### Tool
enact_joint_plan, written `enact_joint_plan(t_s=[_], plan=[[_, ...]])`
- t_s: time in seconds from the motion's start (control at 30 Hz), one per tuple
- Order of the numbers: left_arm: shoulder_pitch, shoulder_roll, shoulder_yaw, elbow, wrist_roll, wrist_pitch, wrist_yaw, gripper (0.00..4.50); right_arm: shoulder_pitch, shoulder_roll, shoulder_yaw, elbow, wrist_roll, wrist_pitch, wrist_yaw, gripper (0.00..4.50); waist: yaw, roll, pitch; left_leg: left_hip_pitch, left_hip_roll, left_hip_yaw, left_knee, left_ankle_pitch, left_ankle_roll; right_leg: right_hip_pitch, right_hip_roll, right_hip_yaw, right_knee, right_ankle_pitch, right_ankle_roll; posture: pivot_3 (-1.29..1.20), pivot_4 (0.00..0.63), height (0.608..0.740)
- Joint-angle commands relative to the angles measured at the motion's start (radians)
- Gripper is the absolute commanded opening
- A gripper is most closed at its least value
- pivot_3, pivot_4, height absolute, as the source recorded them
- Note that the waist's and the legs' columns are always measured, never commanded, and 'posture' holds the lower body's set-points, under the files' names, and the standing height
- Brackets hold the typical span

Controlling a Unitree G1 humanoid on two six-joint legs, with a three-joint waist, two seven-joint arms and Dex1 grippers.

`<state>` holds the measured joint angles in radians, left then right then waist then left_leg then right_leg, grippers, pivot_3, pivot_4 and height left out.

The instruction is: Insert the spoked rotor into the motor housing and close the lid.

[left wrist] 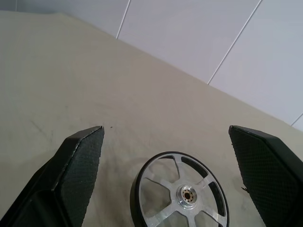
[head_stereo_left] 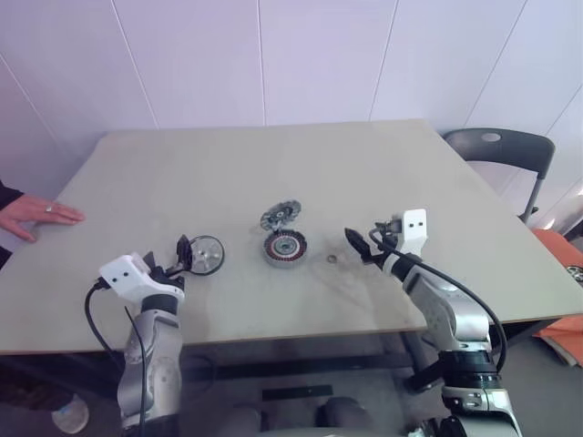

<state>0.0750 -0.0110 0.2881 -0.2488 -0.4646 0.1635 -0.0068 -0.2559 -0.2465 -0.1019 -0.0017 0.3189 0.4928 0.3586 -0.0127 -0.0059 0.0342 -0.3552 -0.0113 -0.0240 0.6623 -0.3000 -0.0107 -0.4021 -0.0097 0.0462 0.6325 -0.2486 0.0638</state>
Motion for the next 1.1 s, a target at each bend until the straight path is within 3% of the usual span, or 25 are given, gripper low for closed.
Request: enact_joint_plan(t_s=[0.03,1.1], plan=[[-0.008,0.005,-0.004,-0.040,0.004,-0.012,-0.004,4.50,-0.014,-0.010,0.001,-0.015,-0.012,-0.035,0.006,4.47,0.000,0.000,0.000,0.000,0.000,0.000,0.000,0.000,0.000,0.000,0.000,0.000,0.000,0.000,0.000,0.00,0.000,0.740],[0.006,-0.019,-0.020,-0.048,0.009,-0.014,0.006,4.50,-0.002,-0.026,0.002,-0.064,-0.015,-0.003,0.016,4.47,0.000,0.000,0.000,0.000,0.000,0.000,0.000,0.000,0.000,0.000,0.000,0.000,0.000,-0.001,-0.001,0.00,0.000,0.740]])
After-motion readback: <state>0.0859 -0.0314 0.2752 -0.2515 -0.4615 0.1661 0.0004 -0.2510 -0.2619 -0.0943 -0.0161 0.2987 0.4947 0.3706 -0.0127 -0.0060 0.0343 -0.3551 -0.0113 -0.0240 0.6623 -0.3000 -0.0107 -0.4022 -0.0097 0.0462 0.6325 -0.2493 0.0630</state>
